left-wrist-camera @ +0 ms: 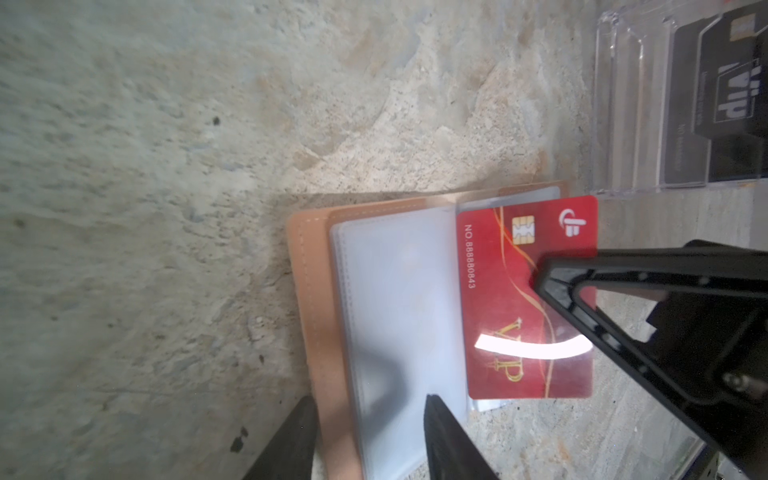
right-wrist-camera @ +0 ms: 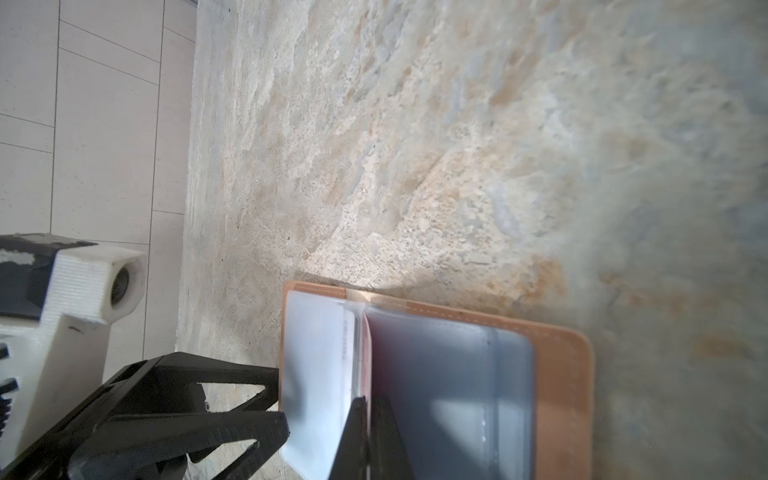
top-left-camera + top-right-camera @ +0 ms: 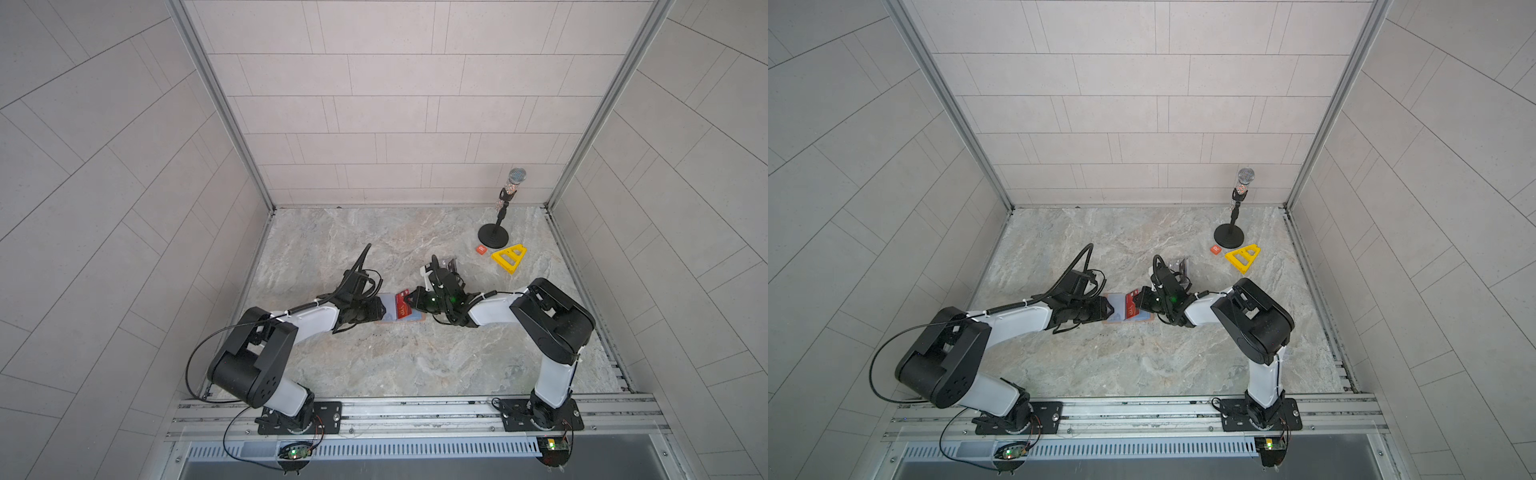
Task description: Put the credit cards into the card holder
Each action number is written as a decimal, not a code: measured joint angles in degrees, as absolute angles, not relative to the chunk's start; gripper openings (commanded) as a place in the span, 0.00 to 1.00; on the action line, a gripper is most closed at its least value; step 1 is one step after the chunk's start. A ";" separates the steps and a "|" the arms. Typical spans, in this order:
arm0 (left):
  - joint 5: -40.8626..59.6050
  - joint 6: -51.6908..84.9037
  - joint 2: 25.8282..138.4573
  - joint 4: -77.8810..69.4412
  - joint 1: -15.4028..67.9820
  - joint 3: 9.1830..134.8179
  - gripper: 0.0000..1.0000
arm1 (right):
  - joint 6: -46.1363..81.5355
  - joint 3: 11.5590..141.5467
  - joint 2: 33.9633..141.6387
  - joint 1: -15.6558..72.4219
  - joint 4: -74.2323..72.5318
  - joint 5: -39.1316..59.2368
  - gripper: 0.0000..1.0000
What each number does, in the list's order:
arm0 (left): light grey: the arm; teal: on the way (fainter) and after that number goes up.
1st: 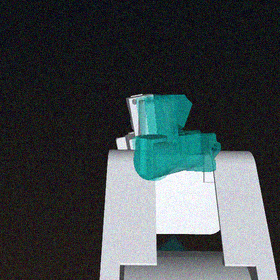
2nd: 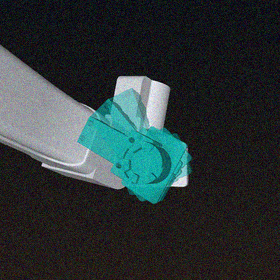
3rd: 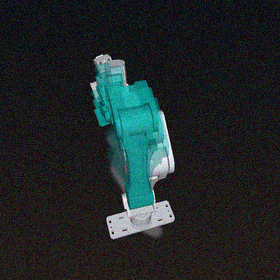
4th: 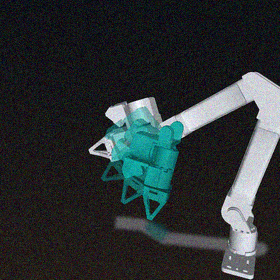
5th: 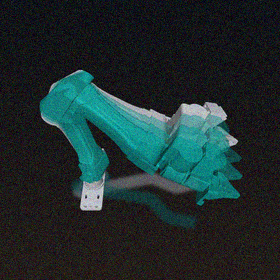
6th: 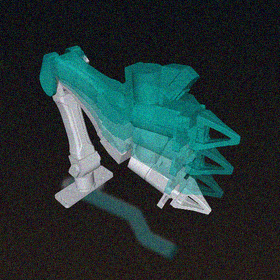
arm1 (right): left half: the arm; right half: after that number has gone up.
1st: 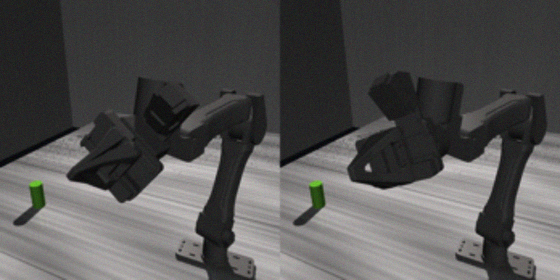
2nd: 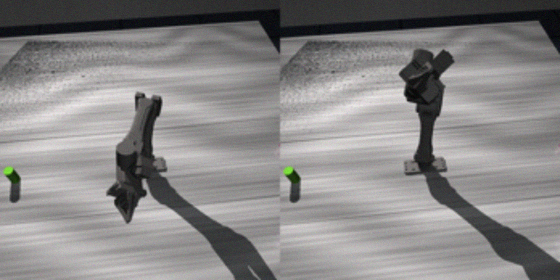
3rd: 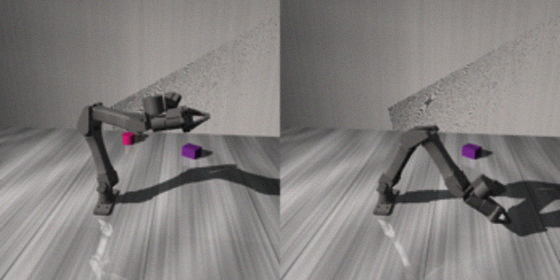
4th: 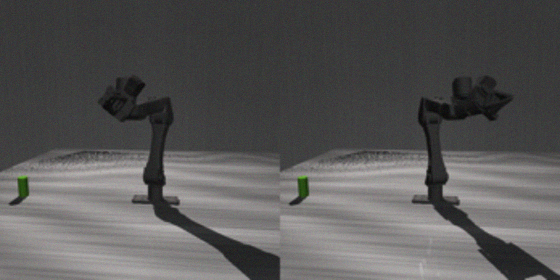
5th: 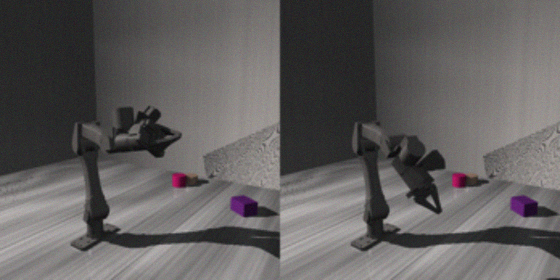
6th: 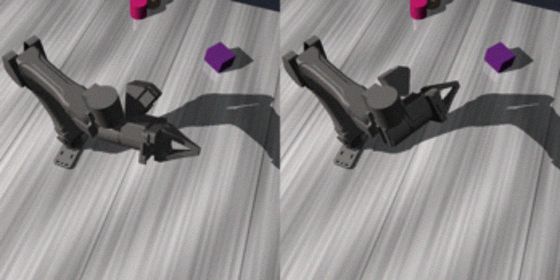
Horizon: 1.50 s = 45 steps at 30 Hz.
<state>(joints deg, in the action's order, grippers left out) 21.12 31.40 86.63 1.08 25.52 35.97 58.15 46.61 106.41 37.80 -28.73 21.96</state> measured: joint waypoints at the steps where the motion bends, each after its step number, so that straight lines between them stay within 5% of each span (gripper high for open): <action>1: 21.08 31.44 86.65 1.06 25.52 35.97 0.48 | 58.52 46.61 106.67 37.71 -29.32 22.15 0.00; 45: 19.68 31.99 87.11 -1.06 25.52 35.33 0.42 | 62.24 44.99 110.89 39.13 -40.01 24.43 0.00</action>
<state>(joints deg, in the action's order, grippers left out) 19.68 31.99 87.11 -1.06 25.52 35.33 62.24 44.99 110.89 39.13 -40.01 24.43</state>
